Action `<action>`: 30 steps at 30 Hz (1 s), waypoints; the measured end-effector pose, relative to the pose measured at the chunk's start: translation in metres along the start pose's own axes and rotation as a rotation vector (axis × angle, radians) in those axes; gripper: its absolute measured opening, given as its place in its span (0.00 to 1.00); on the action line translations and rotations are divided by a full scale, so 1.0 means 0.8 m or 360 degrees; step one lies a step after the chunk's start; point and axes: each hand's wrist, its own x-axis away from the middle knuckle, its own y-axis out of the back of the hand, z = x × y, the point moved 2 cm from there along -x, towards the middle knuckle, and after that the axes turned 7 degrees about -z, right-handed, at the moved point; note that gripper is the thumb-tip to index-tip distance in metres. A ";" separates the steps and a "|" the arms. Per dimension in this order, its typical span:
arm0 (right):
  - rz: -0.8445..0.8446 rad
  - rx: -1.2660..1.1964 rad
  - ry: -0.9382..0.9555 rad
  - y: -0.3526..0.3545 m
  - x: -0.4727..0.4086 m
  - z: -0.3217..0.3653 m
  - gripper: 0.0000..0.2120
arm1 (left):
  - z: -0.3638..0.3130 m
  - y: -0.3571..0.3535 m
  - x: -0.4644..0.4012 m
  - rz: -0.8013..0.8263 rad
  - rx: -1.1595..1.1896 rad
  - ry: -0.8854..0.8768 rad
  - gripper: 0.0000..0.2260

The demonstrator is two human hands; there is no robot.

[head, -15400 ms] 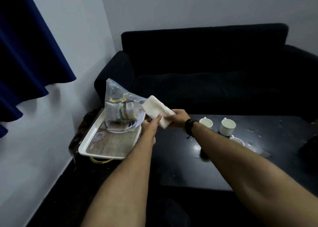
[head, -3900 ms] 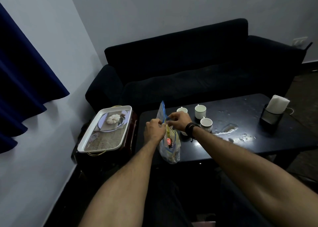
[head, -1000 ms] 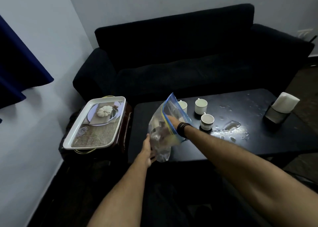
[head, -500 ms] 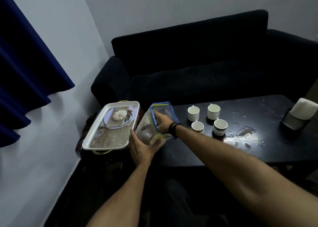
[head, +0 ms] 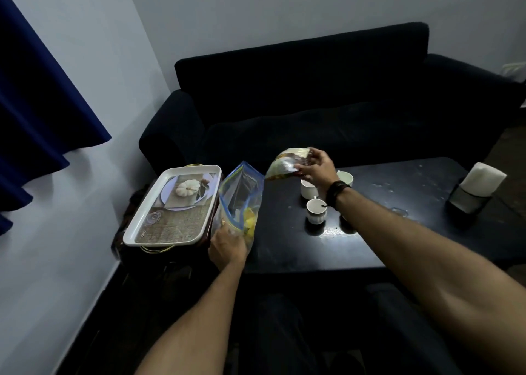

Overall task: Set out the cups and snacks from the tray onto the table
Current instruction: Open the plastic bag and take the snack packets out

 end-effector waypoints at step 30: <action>0.0420 0.1825 0.0597 -0.090 0.027 -0.067 0.12 | 0.031 -0.043 0.017 0.0131 0.0194 -0.0432 0.27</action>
